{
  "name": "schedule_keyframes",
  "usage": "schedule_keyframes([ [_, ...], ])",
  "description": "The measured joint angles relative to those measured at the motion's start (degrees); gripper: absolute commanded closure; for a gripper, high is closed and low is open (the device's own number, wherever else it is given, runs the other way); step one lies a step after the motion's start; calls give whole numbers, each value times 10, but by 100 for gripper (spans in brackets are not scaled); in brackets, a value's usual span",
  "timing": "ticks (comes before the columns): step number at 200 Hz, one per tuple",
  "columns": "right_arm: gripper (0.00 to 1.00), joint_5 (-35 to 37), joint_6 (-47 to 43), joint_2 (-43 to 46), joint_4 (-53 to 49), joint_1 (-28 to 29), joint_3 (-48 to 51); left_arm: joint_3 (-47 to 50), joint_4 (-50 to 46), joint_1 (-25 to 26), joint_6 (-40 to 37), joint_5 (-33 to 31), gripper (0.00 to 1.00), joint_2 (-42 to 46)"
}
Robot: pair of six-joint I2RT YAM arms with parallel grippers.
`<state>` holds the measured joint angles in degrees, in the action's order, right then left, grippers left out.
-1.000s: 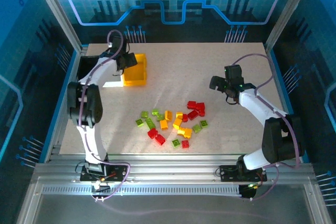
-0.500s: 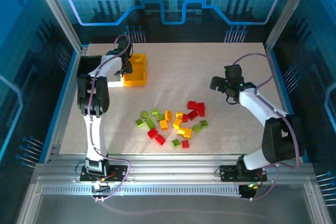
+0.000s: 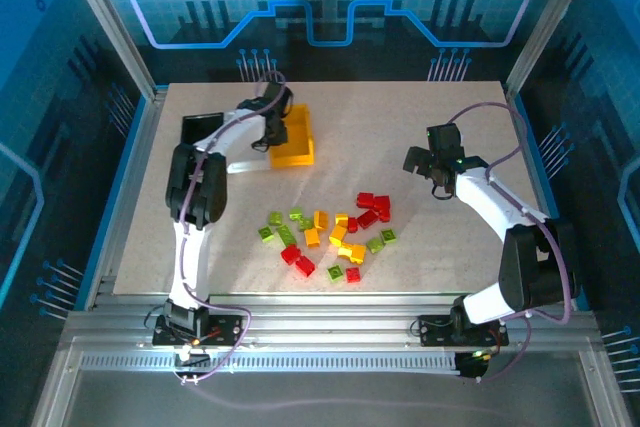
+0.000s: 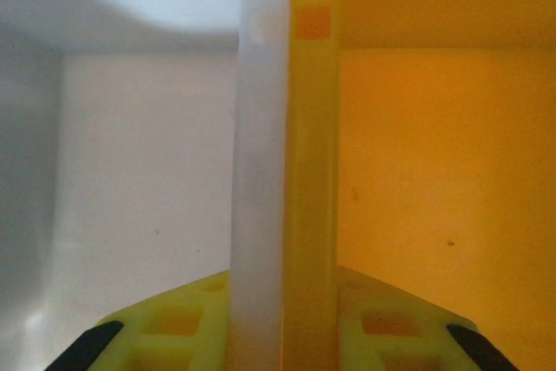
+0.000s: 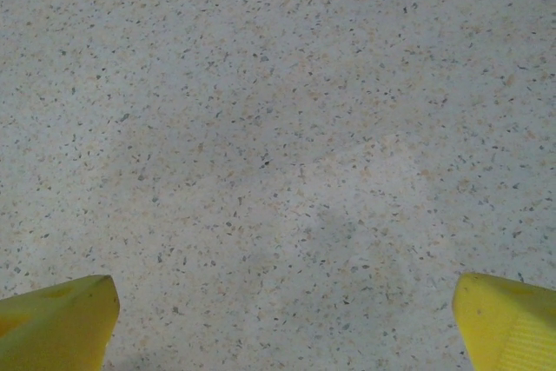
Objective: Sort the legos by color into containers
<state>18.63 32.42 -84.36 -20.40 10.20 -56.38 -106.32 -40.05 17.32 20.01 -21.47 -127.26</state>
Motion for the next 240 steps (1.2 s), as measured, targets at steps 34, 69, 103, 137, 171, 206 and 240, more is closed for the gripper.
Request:
schedule_keyframes([
  [34, 0, 5, 9, 7, -3, 0, 0, -90, -52, 99, 65, 14, 100, -26],
  [69, 0, 7, 11, 26, -8, 0, 2, -189, -92, 173, 112, 14, 100, -83],
  [103, 0, 7, 11, 45, -11, -1, 10, -269, -136, 197, 138, -10, 100, -142],
  [137, 0, 6, 10, 55, -13, -1, 14, -282, -160, 200, 166, -29, 94, -159],
  [171, 0, 4, 10, 59, -13, -1, 14, -282, -163, 200, 177, -29, 67, -162],
  [206, 0, 0, 13, 59, -19, -1, 14, -281, -147, 204, 189, -11, 43, -161],
  [240, 0, -26, 23, 59, -36, -1, 14, -230, -117, 209, 187, 4, 14, -124],
])
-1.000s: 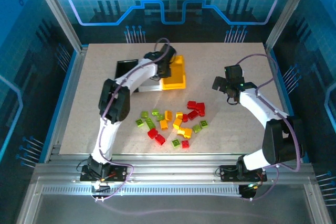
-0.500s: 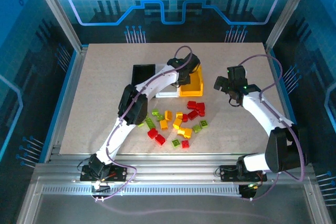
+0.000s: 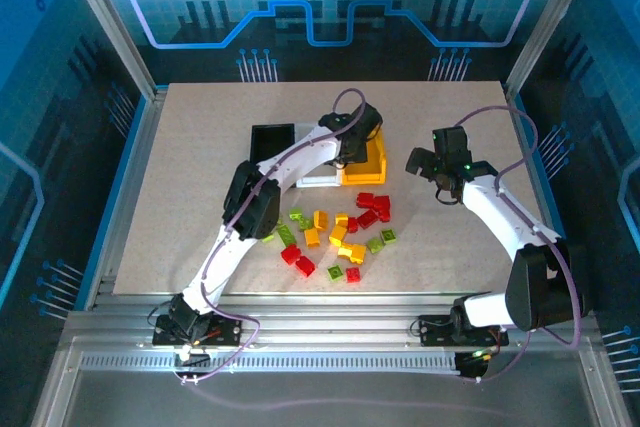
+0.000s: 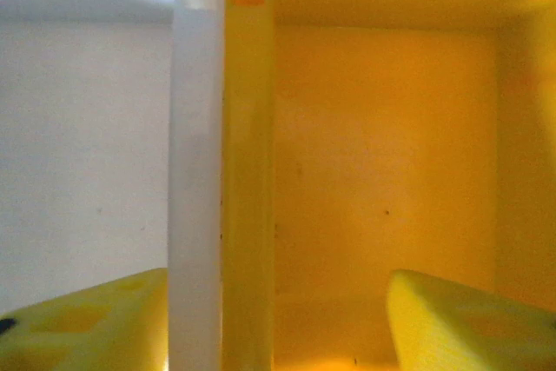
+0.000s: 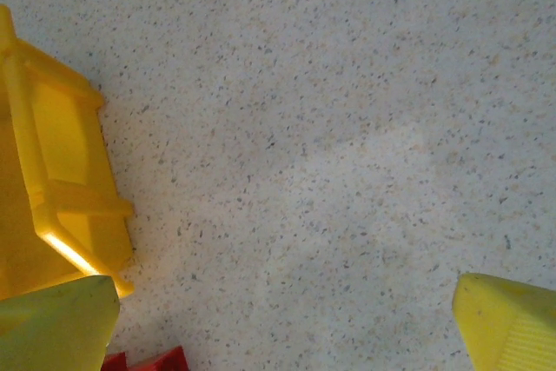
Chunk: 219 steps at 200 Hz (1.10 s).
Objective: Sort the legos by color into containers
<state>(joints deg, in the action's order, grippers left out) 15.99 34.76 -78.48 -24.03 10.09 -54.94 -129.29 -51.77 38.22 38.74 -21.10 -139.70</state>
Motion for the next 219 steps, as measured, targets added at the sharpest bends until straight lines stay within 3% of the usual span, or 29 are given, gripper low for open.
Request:
schedule_keyframes([
  [11, 1, -12, 2, 0, -5, 2, 2, 42, 22, 0, 0, 9, 1, 35],
  [39, 5, -47, 0, 4, -17, 23, 26, 171, 94, 0, -5, 43, 1, 172],
  [83, 8, -100, -22, 10, -39, 103, 77, 422, 238, 11, -14, 97, 1, 446],
  [106, 16, -120, -28, 9, -40, 134, 87, 547, 283, 18, -12, 111, 1, 538],
  [148, 39, -134, -31, -30, -23, 144, 87, 711, 302, 20, 4, 115, 1, 599],
  [219, 45, -131, -29, -84, -4, 148, 80, 748, 302, 20, 19, 107, 1, 640],
])
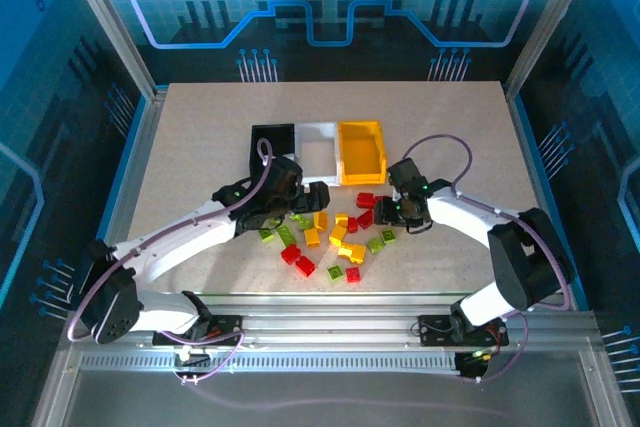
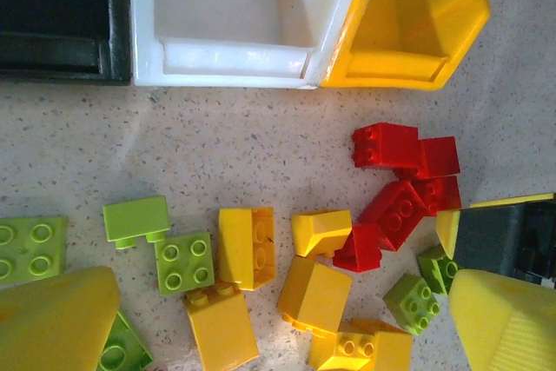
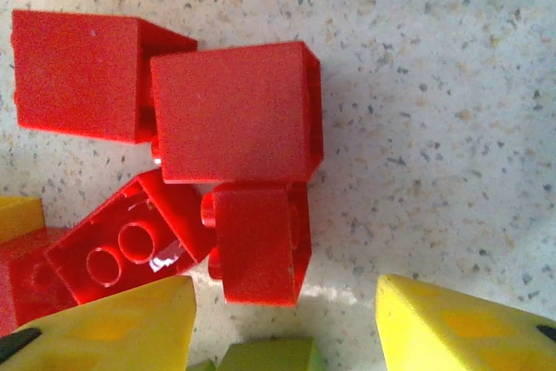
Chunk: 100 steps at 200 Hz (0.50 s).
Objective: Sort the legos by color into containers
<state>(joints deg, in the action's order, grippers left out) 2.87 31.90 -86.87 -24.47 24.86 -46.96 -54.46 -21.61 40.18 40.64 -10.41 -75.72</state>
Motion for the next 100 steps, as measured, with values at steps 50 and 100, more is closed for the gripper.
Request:
schedule_keyframes([
  [50, 55, 8, 0, -30, 21, 3, -9, 6, 1, 0, 3, -3, 1, 0],
  [100, 68, 14, 0, -47, 32, 3, -11, 7, 1, 0, 11, -3, 1, 0],
])
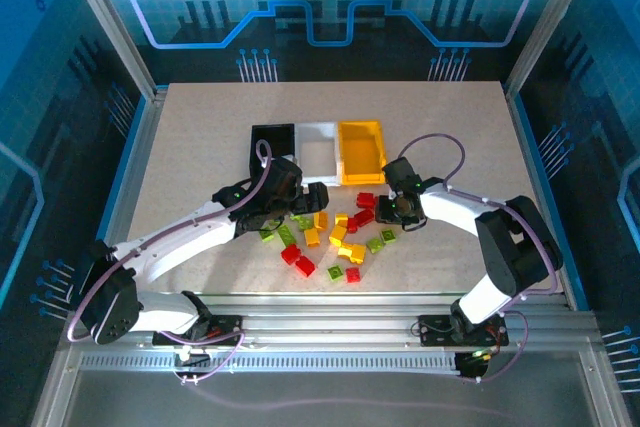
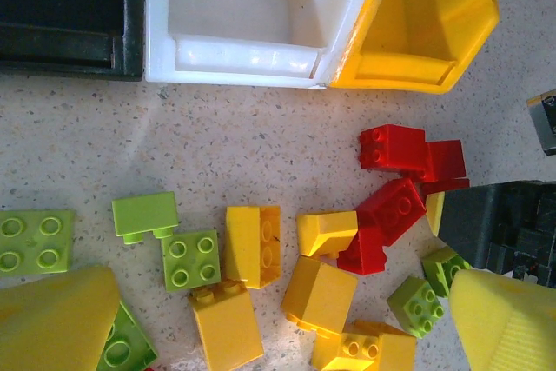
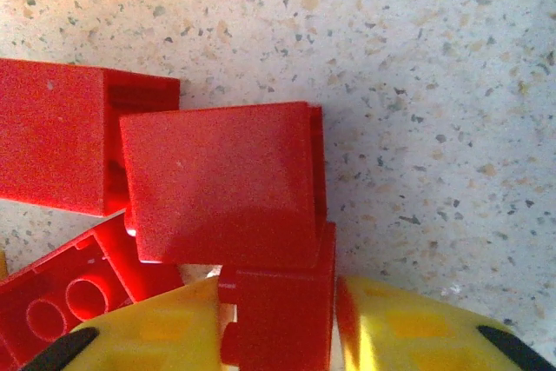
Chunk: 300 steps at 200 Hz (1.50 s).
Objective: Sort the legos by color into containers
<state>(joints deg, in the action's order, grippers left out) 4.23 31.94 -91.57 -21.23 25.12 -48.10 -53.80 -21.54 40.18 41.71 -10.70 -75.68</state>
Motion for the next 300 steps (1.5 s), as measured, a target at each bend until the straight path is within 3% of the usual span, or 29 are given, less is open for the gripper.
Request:
schedule_keyframes([
  [38, 77, 0, -5, 41, -9, 0, 9, 1, -2, 0, 2, -6, 1, 3],
  [87, 76, -11, -21, 135, -62, 0, -32, 30, -11, 0, 10, -31, 1, 38],
  [108, 75, -13, -22, 92, -67, 3, -107, 54, -23, -3, 22, -37, 1, 58],
  [165, 72, 33, -15, -135, -67, 13, -316, 104, -59, -13, 48, -50, 1, 116],
  [207, 59, 70, -1, -236, -100, 13, -417, 120, -77, -29, 63, -54, 1, 129],
  [246, 51, 77, 13, -251, -125, 14, -446, 121, -92, -45, 64, -49, 1, 128],
  [269, 38, 77, 14, -249, -127, 15, -451, 121, -95, -53, 64, -37, 1, 126],
  [300, 30, 71, 20, -195, -117, 21, -401, 120, -98, -55, 60, -29, 16, 114],
])
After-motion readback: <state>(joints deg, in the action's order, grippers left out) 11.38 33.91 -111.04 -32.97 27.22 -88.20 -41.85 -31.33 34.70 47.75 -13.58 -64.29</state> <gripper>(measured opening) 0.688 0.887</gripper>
